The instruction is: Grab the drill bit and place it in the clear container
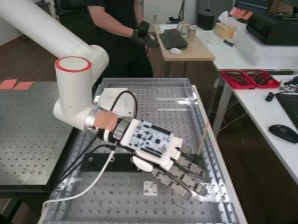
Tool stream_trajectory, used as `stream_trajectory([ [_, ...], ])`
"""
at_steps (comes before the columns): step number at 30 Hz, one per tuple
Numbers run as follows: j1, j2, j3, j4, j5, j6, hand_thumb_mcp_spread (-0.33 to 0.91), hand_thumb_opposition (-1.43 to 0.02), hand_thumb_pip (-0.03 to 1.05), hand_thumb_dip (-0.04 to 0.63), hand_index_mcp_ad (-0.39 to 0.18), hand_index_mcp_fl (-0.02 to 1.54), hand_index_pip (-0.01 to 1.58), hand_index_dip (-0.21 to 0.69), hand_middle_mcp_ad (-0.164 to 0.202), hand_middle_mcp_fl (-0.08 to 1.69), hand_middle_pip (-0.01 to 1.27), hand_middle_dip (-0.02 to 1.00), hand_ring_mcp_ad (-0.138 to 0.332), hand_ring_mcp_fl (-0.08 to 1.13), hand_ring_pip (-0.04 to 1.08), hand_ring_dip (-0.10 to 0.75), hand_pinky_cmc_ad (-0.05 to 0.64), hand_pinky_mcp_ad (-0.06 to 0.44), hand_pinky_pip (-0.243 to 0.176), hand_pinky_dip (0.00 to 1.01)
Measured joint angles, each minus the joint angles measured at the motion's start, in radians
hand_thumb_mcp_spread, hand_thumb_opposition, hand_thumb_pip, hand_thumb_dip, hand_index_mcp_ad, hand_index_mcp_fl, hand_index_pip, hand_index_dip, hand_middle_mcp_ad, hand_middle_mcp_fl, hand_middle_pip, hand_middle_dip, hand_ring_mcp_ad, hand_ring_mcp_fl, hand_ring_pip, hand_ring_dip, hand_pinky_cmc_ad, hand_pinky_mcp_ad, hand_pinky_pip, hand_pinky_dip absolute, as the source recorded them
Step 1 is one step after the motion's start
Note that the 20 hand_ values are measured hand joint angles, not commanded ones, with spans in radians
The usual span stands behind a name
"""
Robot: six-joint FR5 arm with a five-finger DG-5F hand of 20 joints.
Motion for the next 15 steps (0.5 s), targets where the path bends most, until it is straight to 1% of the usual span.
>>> stream_trajectory([
  [4,-0.001,0.0,0.0,0.001,0.0,-0.002,0.56,-0.89,0.49,0.269,-0.136,0.44,1.27,0.164,0.066,0.21,0.14,0.16,0.162,0.0,0.09,0.007,0.316,0.162,-0.091,0.18],
  [15,-0.002,-0.001,0.003,0.003,-0.001,-0.002,0.56,-0.89,0.49,0.269,-0.136,0.46,1.31,0.164,0.066,0.21,0.14,0.16,0.162,0.0,0.09,0.007,0.316,0.162,-0.091,0.18],
])
